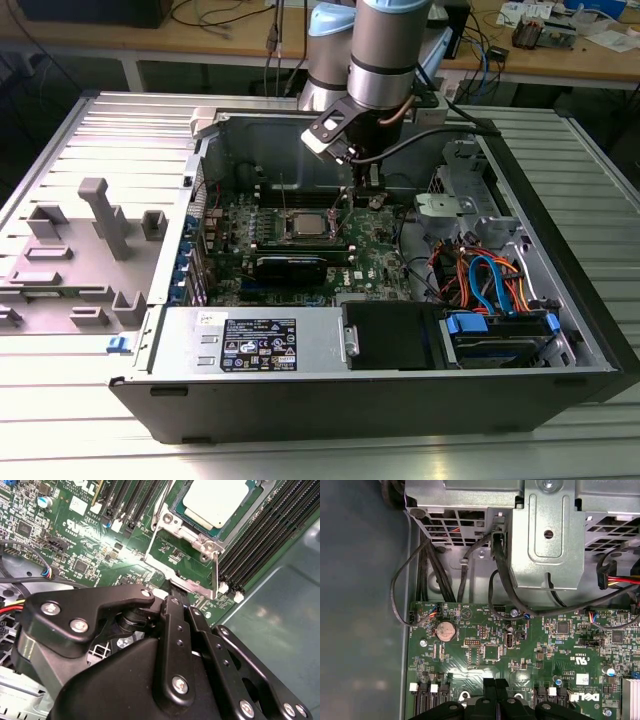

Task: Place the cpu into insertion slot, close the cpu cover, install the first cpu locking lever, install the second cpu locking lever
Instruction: 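Close the cpu cover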

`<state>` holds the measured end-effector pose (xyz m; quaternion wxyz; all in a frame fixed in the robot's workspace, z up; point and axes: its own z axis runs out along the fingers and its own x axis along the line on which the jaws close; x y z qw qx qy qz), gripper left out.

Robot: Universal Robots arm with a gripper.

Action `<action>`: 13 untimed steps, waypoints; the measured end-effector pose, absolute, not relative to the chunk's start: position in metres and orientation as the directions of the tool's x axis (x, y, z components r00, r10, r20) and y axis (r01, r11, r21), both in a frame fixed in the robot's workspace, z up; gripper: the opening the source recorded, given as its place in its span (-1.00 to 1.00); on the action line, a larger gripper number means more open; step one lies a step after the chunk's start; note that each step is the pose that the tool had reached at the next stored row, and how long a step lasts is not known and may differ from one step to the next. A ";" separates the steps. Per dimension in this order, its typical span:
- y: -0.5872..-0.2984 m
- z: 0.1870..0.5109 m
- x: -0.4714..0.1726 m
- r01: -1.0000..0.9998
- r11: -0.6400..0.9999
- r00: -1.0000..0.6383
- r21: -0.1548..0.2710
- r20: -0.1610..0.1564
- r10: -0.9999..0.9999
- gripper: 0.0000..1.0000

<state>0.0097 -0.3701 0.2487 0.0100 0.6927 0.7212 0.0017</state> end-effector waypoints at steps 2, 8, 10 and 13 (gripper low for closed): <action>-0.370 0.249 0.009 0.999 0.040 -0.040 0.016 -0.012 0.999 -0.79; -0.370 0.249 0.007 0.999 0.040 -0.040 0.016 -0.012 0.999 -0.79; -0.370 0.249 0.007 0.999 0.040 -0.040 0.016 -0.012 0.999 -0.79; -0.370 0.249 0.006 0.999 0.040 -0.040 0.016 -0.012 0.999 -0.79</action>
